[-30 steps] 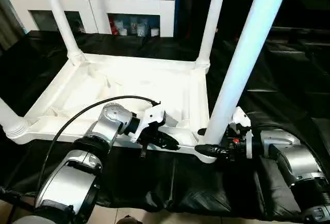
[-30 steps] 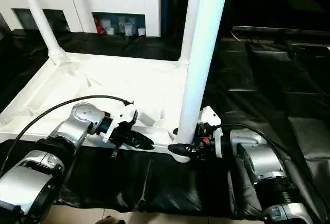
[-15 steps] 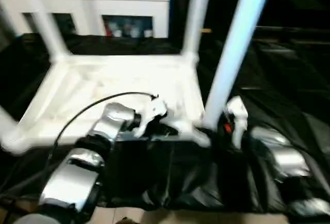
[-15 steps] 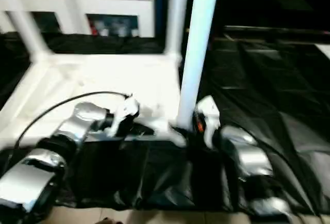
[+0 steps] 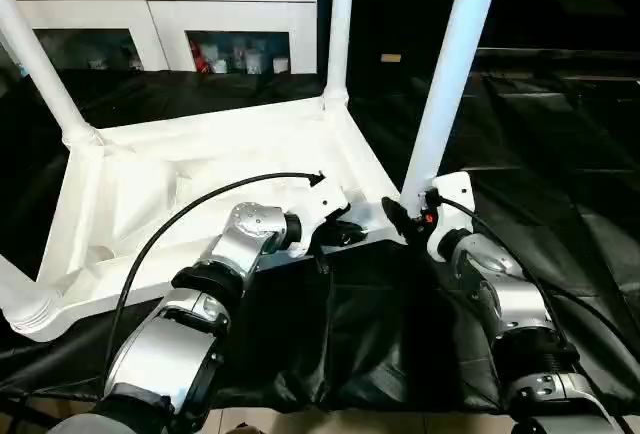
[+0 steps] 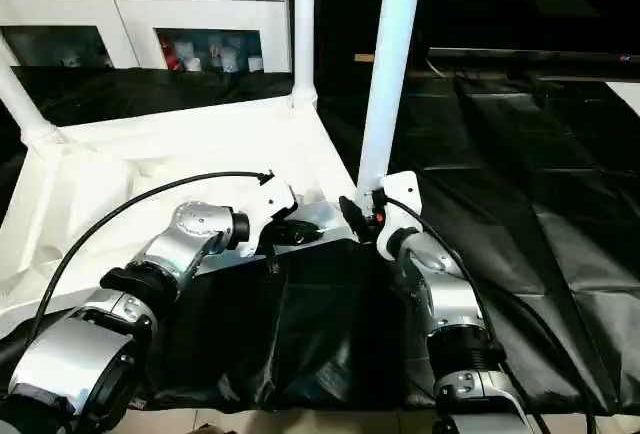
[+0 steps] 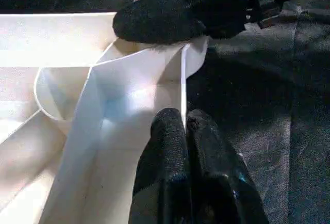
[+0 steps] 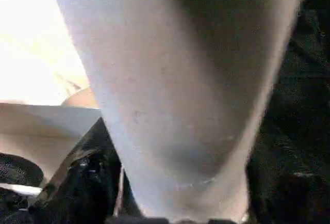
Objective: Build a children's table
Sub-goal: Rotate leg to tighten
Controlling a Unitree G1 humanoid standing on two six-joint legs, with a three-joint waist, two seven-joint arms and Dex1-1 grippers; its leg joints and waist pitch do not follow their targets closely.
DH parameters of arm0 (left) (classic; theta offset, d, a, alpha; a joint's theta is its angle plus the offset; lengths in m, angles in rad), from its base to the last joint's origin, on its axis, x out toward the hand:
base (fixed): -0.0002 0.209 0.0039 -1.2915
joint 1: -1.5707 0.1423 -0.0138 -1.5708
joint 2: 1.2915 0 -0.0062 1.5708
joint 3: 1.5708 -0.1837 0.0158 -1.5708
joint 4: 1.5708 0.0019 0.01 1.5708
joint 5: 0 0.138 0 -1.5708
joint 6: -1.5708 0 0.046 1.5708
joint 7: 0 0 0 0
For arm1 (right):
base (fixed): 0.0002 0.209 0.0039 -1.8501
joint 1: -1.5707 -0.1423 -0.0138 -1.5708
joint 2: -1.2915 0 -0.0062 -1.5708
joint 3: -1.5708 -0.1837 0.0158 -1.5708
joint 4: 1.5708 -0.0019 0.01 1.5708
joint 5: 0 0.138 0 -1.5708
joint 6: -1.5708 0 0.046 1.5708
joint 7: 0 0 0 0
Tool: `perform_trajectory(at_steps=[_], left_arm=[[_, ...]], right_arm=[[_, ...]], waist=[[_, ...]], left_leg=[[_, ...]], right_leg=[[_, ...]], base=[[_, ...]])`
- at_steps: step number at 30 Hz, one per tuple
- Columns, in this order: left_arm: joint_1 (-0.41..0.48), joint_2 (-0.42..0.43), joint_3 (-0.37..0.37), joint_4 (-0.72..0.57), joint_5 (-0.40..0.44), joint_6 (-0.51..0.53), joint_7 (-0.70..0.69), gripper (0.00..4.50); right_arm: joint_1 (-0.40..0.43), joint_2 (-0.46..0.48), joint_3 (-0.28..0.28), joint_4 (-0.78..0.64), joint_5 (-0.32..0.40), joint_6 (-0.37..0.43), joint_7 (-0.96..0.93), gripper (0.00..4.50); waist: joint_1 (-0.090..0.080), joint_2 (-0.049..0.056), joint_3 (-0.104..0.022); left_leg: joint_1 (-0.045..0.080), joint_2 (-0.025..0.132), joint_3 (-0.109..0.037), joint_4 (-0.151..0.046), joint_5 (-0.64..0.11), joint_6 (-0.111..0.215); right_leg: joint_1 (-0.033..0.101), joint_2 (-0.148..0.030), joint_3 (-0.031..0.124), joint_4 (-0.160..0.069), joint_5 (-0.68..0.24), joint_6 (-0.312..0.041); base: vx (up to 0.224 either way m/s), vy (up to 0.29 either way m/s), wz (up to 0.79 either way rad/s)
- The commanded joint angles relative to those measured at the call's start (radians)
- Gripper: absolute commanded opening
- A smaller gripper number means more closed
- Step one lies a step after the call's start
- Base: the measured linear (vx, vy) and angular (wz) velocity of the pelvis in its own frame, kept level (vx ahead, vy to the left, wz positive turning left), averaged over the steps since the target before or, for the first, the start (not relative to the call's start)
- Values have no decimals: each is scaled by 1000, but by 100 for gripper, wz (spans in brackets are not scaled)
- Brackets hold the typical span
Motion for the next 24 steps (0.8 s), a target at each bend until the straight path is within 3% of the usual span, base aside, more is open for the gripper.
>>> perform_trajectory(at_steps=[1, 5, 11, 16, 18, 24], left_arm=[[-3, -41, -35, -6, -21, -37, -73, 0], [-4, -2, -39, -8, -30, -57, -172, 0], [-10, 51, -44, -13, -45, -83, -323, 0], [-14, 86, -43, -21, -62, -80, -448, 0], [-12, 94, -44, -24, -66, -80, -471, 0], [-2, 110, -53, -39, -77, -74, -525, 0]], right_arm=[[12, 14, 76, -22, 35, 31, 140, 364], [33, -68, 121, -67, 50, 32, 312, 397], [43, -177, 184, -102, 47, 32, 522, 433], [56, -241, 245, -117, 38, 20, 687, 433], [60, -247, 252, -128, 52, 30, 718, 398], [69, -253, 266, -154, 79, 63, 773, 352]], waist=[[0, -14, -52], [13, -12, -54], [15, -10, -57], [19, -16, -53], [21, -16, -53], [31, -16, -53]], left_leg=[[10, 22, -12, -64, -263, 49], [10, 24, -9, -60, -232, 64], [6, 26, -8, -54, -200, 84], [9, 28, -7, -55, -229, 82], [9, 29, -7, -56, -232, 80], [12, 31, -8, -57, -229, 72]], right_leg=[[40, -44, 26, -79, -241, -203], [44, -43, 24, -72, -172, -223], [46, -42, 22, -59, -90, -265], [45, -45, 22, -64, -146, -271], [44, -46, 23, -64, -155, -271], [42, -47, 23, -62, -152, -278]], base=[[0, 0, 0], [0, 0, 0], [0, 0, 0], [0, 0, 0], [0, 0, 0], [0, 0, 0]])
